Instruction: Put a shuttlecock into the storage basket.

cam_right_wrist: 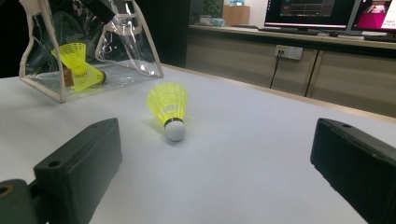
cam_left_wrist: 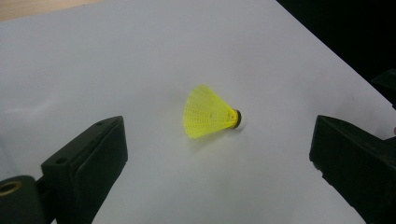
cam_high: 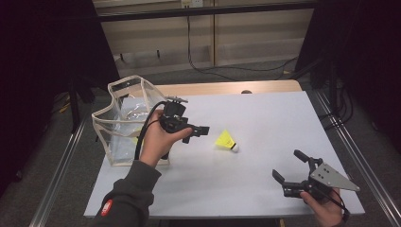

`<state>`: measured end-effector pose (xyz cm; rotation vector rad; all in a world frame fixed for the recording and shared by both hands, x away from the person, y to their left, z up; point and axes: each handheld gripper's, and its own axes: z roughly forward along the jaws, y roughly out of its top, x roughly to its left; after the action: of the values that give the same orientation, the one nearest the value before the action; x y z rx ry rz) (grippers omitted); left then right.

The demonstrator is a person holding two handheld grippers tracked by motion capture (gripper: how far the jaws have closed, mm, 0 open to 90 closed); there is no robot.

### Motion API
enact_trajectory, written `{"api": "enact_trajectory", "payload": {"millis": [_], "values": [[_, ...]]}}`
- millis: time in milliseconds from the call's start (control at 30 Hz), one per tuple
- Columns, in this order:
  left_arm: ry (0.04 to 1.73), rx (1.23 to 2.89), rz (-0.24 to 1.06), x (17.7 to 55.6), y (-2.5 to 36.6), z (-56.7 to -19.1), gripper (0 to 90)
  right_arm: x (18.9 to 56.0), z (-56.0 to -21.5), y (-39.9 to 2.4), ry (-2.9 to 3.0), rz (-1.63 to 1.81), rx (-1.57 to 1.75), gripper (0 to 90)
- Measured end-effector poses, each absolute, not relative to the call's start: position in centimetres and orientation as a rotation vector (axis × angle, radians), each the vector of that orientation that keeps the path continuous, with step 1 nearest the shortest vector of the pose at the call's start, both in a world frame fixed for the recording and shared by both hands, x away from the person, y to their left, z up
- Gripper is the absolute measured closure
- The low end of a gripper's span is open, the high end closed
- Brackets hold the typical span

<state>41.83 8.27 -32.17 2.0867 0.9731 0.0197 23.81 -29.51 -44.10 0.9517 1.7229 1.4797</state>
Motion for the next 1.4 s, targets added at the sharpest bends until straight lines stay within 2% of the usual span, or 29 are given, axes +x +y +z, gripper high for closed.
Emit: {"api": "enact_trajectory", "payload": {"millis": [1400], "values": [[0.931,2.103,0.011,40.9,6.8,-35.0,4.1,23.8,-44.1,-29.4,1.722,1.479,0.955,1.9]]}}
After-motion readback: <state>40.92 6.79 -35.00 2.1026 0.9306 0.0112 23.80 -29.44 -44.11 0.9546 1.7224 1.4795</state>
